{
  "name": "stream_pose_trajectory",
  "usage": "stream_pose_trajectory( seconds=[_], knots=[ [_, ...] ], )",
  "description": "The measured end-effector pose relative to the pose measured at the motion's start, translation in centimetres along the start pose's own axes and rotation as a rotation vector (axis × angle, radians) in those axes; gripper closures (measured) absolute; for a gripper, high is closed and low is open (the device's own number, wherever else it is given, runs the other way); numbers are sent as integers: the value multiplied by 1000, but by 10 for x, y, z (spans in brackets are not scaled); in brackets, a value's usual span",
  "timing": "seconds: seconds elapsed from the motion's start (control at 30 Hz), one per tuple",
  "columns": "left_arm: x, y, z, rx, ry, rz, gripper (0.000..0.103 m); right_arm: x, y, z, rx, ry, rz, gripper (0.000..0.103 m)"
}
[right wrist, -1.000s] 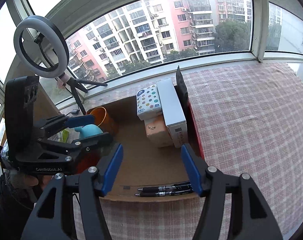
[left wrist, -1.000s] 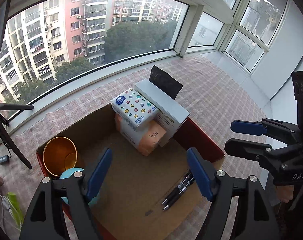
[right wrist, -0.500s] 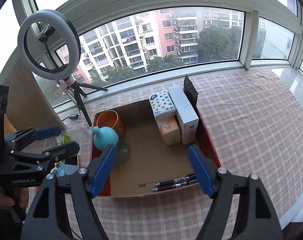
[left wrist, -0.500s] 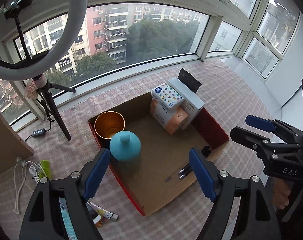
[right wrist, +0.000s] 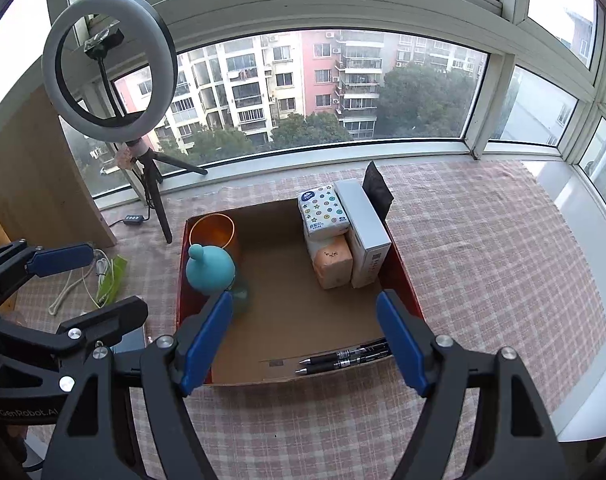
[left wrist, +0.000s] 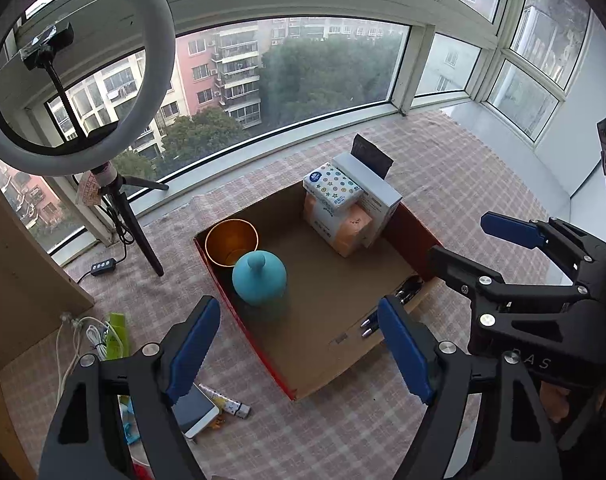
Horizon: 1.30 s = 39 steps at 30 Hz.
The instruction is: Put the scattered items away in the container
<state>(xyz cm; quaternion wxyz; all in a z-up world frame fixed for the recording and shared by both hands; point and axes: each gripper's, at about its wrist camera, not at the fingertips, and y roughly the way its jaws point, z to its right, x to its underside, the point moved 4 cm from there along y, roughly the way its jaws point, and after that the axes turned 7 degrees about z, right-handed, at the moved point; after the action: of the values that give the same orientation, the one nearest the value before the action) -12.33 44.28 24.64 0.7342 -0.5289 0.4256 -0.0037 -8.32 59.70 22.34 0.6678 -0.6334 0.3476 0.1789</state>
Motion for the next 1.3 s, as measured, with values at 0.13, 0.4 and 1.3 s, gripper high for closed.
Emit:
stream_pose_trajectory(
  seconds=[0.13, 0.4, 1.3],
  knots=[
    [6, -7, 3, 9, -3, -1, 23, 5, -4, -2, -3, 3, 2, 29],
    [17, -21, 4, -31, 5, 16, 23, 13, -14, -8, -7, -5, 18, 29],
    [14, -29, 13, -45, 38, 48, 23, 15, -18, -4, -4, 24, 30, 29]
  ],
)
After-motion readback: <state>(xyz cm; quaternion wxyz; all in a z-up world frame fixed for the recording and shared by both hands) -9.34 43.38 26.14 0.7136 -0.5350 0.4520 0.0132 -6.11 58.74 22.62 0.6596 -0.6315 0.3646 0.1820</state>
